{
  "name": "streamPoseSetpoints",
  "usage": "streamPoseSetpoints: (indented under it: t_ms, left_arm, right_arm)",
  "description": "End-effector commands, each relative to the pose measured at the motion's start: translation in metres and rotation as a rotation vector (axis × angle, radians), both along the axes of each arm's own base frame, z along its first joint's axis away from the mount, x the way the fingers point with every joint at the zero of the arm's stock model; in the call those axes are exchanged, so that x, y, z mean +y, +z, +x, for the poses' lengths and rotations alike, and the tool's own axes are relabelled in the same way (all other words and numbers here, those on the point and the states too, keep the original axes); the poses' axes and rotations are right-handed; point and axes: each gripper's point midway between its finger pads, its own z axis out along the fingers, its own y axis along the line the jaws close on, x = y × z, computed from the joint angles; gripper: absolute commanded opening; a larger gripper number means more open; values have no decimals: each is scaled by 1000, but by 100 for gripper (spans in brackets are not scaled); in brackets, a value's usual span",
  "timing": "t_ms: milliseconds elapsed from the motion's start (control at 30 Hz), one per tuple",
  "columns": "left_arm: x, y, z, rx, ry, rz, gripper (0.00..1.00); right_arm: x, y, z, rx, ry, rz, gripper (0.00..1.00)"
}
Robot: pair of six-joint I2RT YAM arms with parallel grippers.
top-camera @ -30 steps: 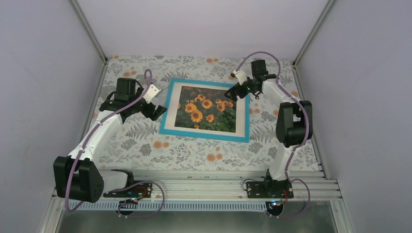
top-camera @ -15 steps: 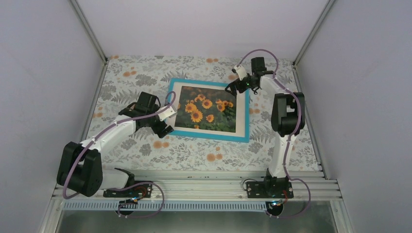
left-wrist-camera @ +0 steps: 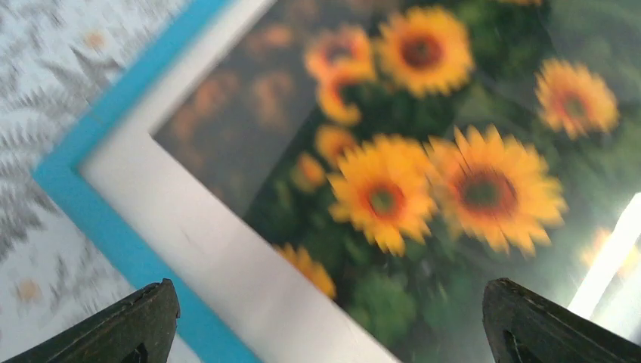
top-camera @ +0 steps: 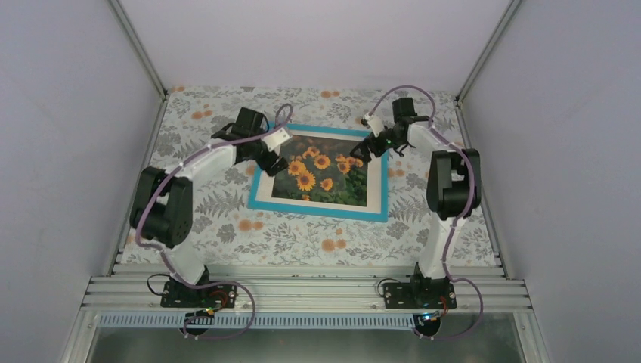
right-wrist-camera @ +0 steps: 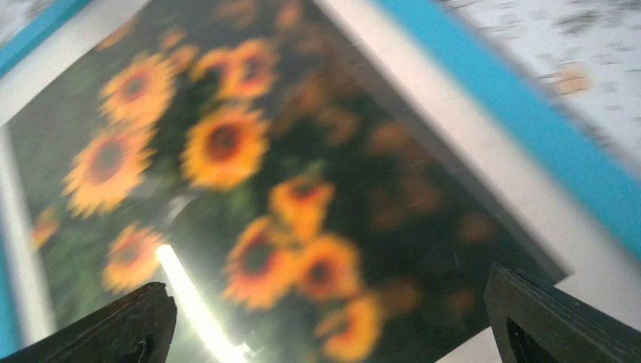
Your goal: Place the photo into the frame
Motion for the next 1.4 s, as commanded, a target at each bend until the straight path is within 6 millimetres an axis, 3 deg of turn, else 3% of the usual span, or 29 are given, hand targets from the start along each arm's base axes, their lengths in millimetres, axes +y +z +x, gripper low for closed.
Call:
streamPoseSetpoints:
  t_ms: [0,267,333,400,567,833,1100,1367]
  left_arm:
    - [-25,16,52,-26,43,-126,100]
    - [-52,4,131,26,150,-239,100]
    - [-59,8,154,27,172,-256,100]
    - [-64,-11,170,75,197,-250,100]
    - [-75,-24,195,120,217,-290,100]
    - [-81,-45,206,149,209,-287,100]
    - [-69,-66,182,207,154,-230,100]
    - [-42,-65,156,259,135,-224,100]
  right_arm:
    - [15,28,-79,23,242,62,100]
    - [33,27,-215,129,456,33,100]
    - [38,20,-238,135,491,-1,100]
    - [42,12,-257,151,515,-21,100]
    - [49,-12,-291,200,575,-81,100]
    - [52,-50,-310,275,598,-149,99]
    - [46,-80,-310,320,559,-195,99]
    - [31,-96,-293,351,473,-237,100]
